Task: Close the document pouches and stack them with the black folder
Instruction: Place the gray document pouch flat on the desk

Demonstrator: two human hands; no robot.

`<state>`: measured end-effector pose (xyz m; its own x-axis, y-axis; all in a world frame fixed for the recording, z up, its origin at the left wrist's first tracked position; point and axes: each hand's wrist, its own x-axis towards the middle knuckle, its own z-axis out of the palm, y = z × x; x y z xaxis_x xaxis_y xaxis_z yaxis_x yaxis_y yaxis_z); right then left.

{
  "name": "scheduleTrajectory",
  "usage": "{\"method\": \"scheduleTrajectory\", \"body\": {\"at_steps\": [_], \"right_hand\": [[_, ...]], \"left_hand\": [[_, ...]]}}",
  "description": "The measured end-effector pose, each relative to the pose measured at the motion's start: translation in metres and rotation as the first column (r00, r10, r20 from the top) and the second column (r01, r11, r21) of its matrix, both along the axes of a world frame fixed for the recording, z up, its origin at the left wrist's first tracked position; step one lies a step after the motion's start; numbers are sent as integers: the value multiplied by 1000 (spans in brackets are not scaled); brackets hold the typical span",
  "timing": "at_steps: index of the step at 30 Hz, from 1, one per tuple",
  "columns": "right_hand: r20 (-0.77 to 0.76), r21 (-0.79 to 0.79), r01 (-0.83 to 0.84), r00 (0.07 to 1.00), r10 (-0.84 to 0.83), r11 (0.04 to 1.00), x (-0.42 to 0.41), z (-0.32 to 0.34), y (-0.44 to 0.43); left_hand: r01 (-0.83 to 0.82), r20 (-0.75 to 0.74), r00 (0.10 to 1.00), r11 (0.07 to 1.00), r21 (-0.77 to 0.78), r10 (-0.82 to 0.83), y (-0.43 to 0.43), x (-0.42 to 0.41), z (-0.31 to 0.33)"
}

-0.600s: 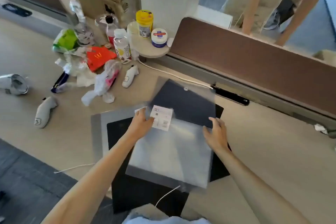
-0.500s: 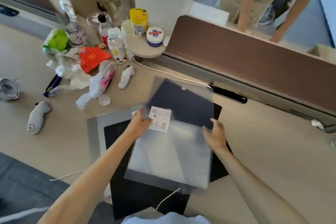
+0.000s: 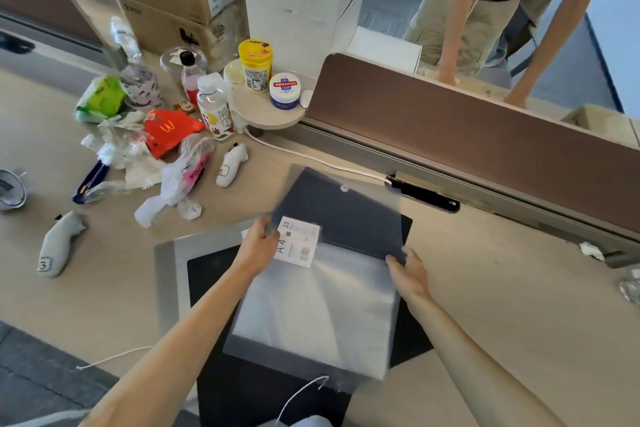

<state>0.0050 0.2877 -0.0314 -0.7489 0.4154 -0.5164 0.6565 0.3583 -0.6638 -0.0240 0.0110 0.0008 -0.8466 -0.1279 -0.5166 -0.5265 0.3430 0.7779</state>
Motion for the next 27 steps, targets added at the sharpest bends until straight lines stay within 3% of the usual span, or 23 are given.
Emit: {"method": "scheduleTrajectory", "body": {"at_steps": [5, 11, 19, 23, 27], "right_hand": [[-89, -68, -33, 996, 27, 997, 16, 31, 22], [-258, -97, -34, 966, 7, 995, 39, 78, 56], [-349, -176, 53, 930, -113, 983, 70, 122, 129], [-497, -186, 103, 848, -184, 977, 84, 145, 177], [-642, -201, 212, 709, -292, 956, 92, 161, 218]], "left_hand": [[-102, -109, 989, 995, 13, 103, 23, 21, 26], [-173, -349, 922, 985, 11, 166, 70, 49, 72], [-90, -566, 820, 996, 18, 84, 159, 83, 141], [-28, -605, 794, 997, 69, 64, 206, 78, 158], [84, -606, 793, 973, 214, 65, 244, 71, 169]]}}
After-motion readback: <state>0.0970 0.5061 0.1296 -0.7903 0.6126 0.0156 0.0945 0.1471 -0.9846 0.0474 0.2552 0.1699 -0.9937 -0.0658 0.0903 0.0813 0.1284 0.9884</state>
